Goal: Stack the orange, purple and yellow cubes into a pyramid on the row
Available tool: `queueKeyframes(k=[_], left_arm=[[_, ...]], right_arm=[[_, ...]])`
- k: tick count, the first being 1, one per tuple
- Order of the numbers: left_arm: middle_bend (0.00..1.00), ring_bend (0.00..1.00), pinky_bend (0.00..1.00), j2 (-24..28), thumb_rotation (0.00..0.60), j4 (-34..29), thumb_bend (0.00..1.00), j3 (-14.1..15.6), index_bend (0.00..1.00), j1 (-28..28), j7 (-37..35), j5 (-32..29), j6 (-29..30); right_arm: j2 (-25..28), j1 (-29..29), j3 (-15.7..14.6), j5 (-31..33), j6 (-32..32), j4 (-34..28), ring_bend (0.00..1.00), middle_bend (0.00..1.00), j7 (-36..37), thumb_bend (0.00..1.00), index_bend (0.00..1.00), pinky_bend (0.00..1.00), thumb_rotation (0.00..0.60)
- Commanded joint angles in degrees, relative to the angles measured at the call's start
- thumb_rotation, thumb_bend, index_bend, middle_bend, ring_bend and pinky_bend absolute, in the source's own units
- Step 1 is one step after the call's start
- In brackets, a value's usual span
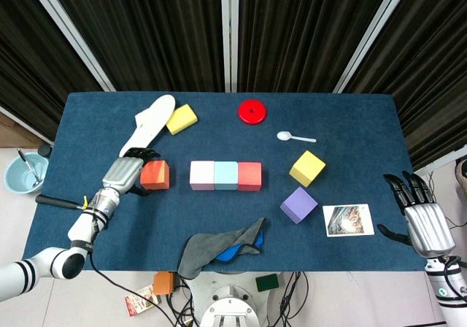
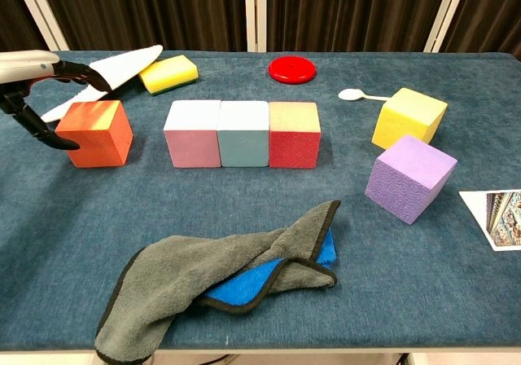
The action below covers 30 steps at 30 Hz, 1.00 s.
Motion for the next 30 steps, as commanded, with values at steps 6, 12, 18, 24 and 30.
queueKeyframes(k=[6, 12, 18, 24, 30], left_arm=[[0.18, 0.12, 0.15, -0.5, 0.6, 1.9, 0.14, 0.5, 0.2, -1.6, 0.7, -2.5, -1.6], [0.22, 0.15, 0.19, -1.1, 0.6, 3.1, 0.16, 0.8, 0.23, -2.1, 0.1, -3.5, -2.1], [0.44, 0.34, 0.35, -2.2, 0.6, 4.1, 0.27, 0.3, 0.38, -2.3, -1.3, -2.3, -0.2], [0.48, 0.38, 0.38, 4.5, 0.6, -4.1, 0.29, -1.2, 0.42, -1.7, -0.6, -1.2, 2.9], [0.48, 0.38, 0.43, 10.4, 0.599, -15.6, 0.29, -5.5, 0.42, -4.6, 2.1, -5.9, 3.1]], right_arm=[[-0.2, 0.0, 0.0, 0.3, -0.2, 0.1, 0.0, 0.11, 0.1, 0.05, 0.0, 0.08, 0.6], [-0.3, 0.0, 0.0, 0.4, -0.2, 0.2, 0.0, 0.11, 0.1, 0.05, 0.0, 0.08, 0.6], [-0.3, -0.1, -0.1, 0.1, 0.1, 0.1, 0.0, 0.11, 0.1, 0.05, 0.0, 0.08, 0.6], [-0.1, -0.5, -0.1, -0.1, 1.0, 0.1, 0.0, 0.11, 0.4, 0.05, 0.0, 0.08, 0.6], [0.0, -0.6, -0.1, -0.4, 1.5, -0.3, 0.0, 0.11, 0.0, 0.05, 0.0, 0.08, 0.6]])
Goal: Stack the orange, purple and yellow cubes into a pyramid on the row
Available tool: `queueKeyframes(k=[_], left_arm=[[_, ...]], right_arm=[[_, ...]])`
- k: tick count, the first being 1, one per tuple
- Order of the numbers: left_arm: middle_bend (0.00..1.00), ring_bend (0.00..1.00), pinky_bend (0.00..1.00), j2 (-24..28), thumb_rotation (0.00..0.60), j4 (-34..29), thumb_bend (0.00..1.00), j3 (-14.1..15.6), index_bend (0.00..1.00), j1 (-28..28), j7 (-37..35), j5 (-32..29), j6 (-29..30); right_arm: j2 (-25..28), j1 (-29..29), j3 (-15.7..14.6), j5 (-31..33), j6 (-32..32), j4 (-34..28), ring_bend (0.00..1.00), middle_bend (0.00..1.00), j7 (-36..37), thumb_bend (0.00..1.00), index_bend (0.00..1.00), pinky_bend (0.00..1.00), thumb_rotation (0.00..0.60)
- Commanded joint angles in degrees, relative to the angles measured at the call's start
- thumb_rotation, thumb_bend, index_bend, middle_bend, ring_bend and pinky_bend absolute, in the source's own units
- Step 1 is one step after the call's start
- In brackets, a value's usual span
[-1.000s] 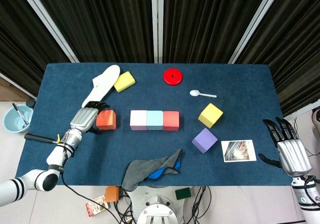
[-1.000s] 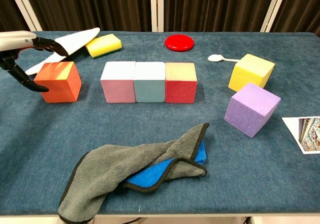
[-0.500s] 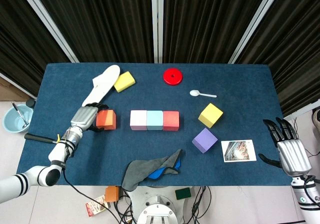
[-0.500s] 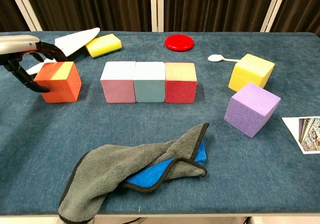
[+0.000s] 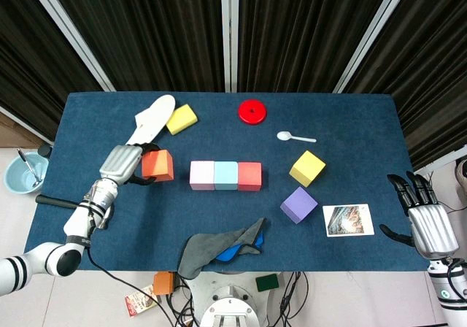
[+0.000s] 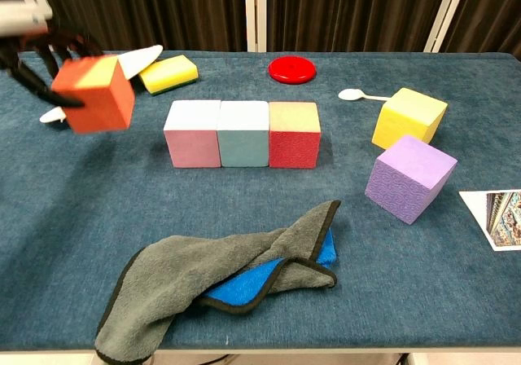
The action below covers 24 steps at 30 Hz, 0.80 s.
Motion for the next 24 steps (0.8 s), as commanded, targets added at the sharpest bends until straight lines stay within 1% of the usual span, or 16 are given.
queueKeyframes(k=[1, 3, 4, 6, 8, 13, 15, 19, 24], left_arm=[[0.48, 0.38, 0.44, 4.1, 0.599, -7.7, 0.29, -3.9, 0.41, -3.4, 2.6, -5.0, -0.7], [0.47, 0.38, 0.44, 4.0, 0.594, -8.9, 0.28, -4.9, 0.41, -5.8, 4.7, -7.9, -1.5], [0.47, 0.38, 0.44, 3.6, 0.59, -9.2, 0.28, -5.3, 0.41, -7.5, 7.0, -9.9, -1.4], [0.47, 0.38, 0.44, 2.7, 0.579, -9.5, 0.28, -5.6, 0.41, -10.1, 11.3, -13.2, 0.1], [0.47, 0.38, 0.43, 1.4, 0.576, -10.1, 0.28, -5.9, 0.4, -12.9, 15.9, -17.8, 2.3], [0.47, 0.38, 0.44, -0.7, 0.54, -12.5, 0.28, -5.2, 0.4, -18.9, 25.4, -29.4, 6.5], [0.47, 0.38, 0.44, -2.0, 0.531, -13.0, 0.28, -4.8, 0.4, -20.9, 28.1, -32.7, 8.2], [0.46, 0.38, 0.44, -5.0, 0.513, -12.5, 0.28, -4.1, 0.4, -23.4, 30.3, -35.3, 9.6], [0.46, 0.38, 0.43, -7.5, 0.52, -11.4, 0.29, -2.6, 0.4, -24.5, 30.7, -35.1, 10.1]], right_arm=[[0.0, 0.0, -0.1, -0.1, 0.0, -0.2, 0.0, 0.11, -0.3, 0.05, 0.0, 0.08, 0.6], [0.1, -0.1, -0.2, -0.2, -0.1, -0.4, 0.0, 0.11, -0.5, 0.05, 0.0, 0.08, 0.6], [0.1, -0.1, -0.2, -0.2, -0.1, -0.5, 0.0, 0.11, -0.6, 0.05, 0.0, 0.08, 0.6], [0.3, -0.2, -0.3, -0.2, 0.0, -0.6, 0.0, 0.11, -0.8, 0.05, 0.0, 0.08, 0.6], [0.5, -0.3, -0.4, -0.2, 0.1, -0.8, 0.0, 0.11, -0.8, 0.05, 0.0, 0.08, 0.6], [0.6, -0.5, -0.5, 0.0, 0.0, -0.6, 0.0, 0.11, -0.4, 0.05, 0.0, 0.08, 0.6], [0.5, -0.6, -0.5, 0.1, 0.0, -0.3, 0.0, 0.11, -0.1, 0.05, 0.0, 0.08, 0.6], [0.1, -0.5, -0.5, 0.1, -0.1, 0.2, 0.0, 0.11, 0.4, 0.05, 0.0, 0.08, 0.6], [0.0, -0.6, -0.6, 0.3, -0.2, 0.7, 0.0, 0.11, 1.0, 0.05, 0.0, 0.08, 0.6]])
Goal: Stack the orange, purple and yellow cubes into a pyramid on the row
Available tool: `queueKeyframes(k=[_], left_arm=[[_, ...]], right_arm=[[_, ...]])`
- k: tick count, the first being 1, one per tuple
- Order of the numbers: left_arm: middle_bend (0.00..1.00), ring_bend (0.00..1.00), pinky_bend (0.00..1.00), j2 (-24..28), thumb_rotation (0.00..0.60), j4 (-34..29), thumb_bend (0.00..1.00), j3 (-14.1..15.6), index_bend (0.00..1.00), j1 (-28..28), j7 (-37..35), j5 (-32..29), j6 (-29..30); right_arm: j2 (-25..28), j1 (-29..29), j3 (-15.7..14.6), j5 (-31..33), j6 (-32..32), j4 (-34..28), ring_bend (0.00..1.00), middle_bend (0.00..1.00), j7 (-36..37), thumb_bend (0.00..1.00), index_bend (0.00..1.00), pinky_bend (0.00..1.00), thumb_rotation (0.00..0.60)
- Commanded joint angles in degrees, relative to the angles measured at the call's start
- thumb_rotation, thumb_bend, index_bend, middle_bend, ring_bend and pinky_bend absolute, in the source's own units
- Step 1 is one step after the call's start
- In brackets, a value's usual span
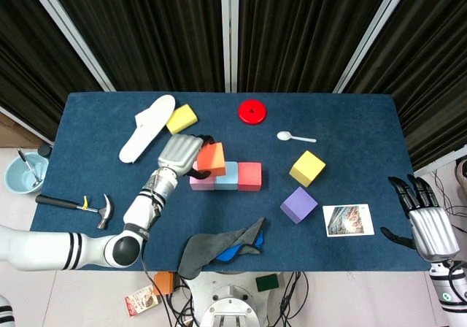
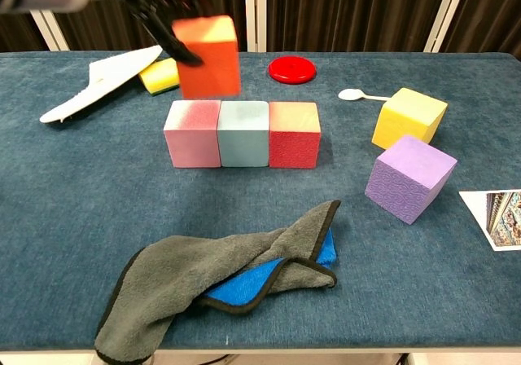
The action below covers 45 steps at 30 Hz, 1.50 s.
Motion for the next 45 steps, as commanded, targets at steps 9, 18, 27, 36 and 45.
queueKeyframes(k=[9, 18, 27, 36, 45], left_arm=[[0.45, 0.38, 0.4, -1.9, 0.516, 2.9, 0.28, 3.2, 0.4, 0.5, -2.5, 5.5, -1.1], [0.45, 0.38, 0.39, -3.0, 0.519, 6.5, 0.28, 4.7, 0.4, 0.5, -4.6, 8.0, -4.2], [0.44, 0.38, 0.39, -3.5, 0.527, 8.2, 0.28, 4.8, 0.4, 0.1, -6.0, 8.9, -5.4], [0.42, 0.37, 0.38, -3.7, 0.526, 8.9, 0.28, 5.2, 0.39, -0.1, -6.4, 8.2, -5.9], [0.4, 0.36, 0.37, -3.3, 0.509, 8.7, 0.27, 5.5, 0.35, -0.4, -6.7, 8.6, -6.4]], right_arm=[[0.1, -0.4, -0.2, 0.2, 0.2, 0.3, 0.0, 0.11, 0.4, 0.05, 0.0, 0.08, 0.6], [-0.3, -0.5, -0.2, 0.4, 0.0, 0.4, 0.0, 0.11, 0.3, 0.05, 0.0, 0.08, 0.6], [-0.4, -0.5, -0.1, 0.8, -0.3, 0.5, 0.0, 0.11, 0.4, 0.05, 0.0, 0.08, 0.6], [-0.4, -0.3, 0.1, 0.9, -0.6, 0.6, 0.0, 0.11, 0.3, 0.05, 0.0, 0.08, 0.6], [-0.4, -0.4, 0.1, 1.1, -0.6, 0.7, 0.0, 0.11, 0.5, 0.05, 0.0, 0.08, 0.6]])
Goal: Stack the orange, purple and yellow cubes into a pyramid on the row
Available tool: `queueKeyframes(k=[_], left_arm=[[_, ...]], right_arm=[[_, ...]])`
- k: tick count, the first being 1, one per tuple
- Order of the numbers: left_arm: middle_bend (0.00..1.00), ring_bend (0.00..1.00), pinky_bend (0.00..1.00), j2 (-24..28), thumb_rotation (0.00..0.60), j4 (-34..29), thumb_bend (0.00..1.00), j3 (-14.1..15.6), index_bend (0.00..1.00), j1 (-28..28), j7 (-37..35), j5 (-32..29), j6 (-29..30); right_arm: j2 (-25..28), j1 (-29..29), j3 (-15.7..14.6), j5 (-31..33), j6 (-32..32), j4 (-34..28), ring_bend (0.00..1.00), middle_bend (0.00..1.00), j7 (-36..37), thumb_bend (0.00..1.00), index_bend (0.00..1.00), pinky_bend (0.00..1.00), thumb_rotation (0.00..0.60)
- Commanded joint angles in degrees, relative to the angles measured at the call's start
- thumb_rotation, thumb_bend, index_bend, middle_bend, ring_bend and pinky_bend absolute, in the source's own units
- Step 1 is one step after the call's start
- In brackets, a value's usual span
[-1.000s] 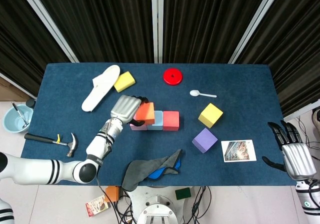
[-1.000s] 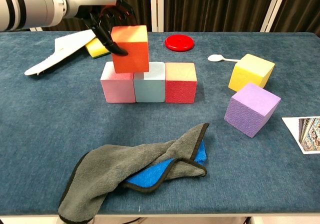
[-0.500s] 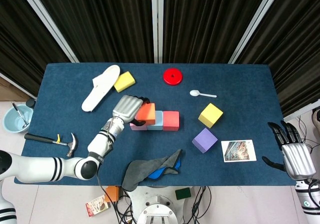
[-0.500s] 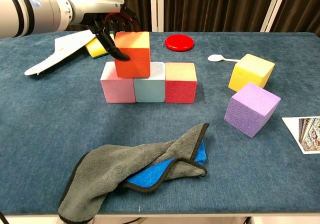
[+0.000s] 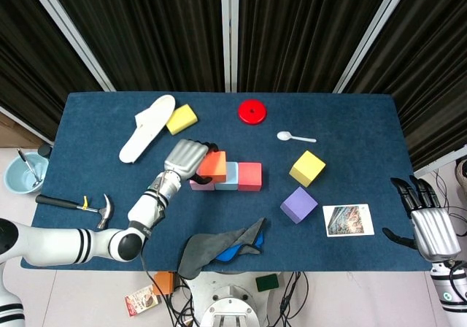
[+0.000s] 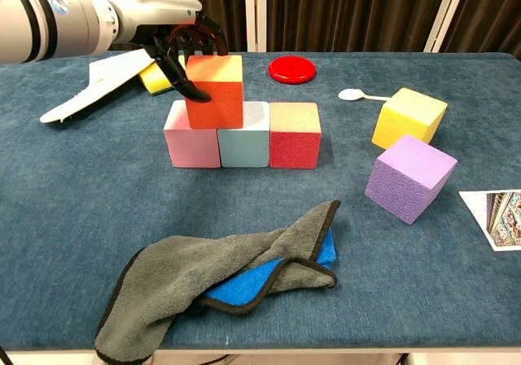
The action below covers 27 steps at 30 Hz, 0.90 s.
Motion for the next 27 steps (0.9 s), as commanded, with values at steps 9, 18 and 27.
queueKeyframes(k=[9, 18, 27], left_arm=[[0.33, 0.33, 0.36, 0.0, 0.452, 0.0, 0.26, 0.5, 0.3, -0.2, 0.1, 0.3, 0.2], [0.35, 0.33, 0.35, -0.3, 0.479, 0.8, 0.26, 1.5, 0.32, -0.1, 0.4, 4.1, 0.7], [0.35, 0.33, 0.34, -0.2, 0.553, 3.2, 0.26, 2.4, 0.35, 2.4, -4.5, 12.3, -0.1]], right_arm=[[0.1, -0.1, 0.0, -0.1, 0.3, 0.0, 0.0, 0.11, 0.3, 0.05, 0.0, 0.08, 0.6], [0.2, -0.3, 0.0, 0.0, 0.5, 0.1, 0.0, 0.11, 0.6, 0.05, 0.0, 0.08, 0.6], [0.3, -0.6, 0.0, 0.1, 0.7, -0.2, 0.0, 0.11, 0.4, 0.05, 0.0, 0.08, 0.6]])
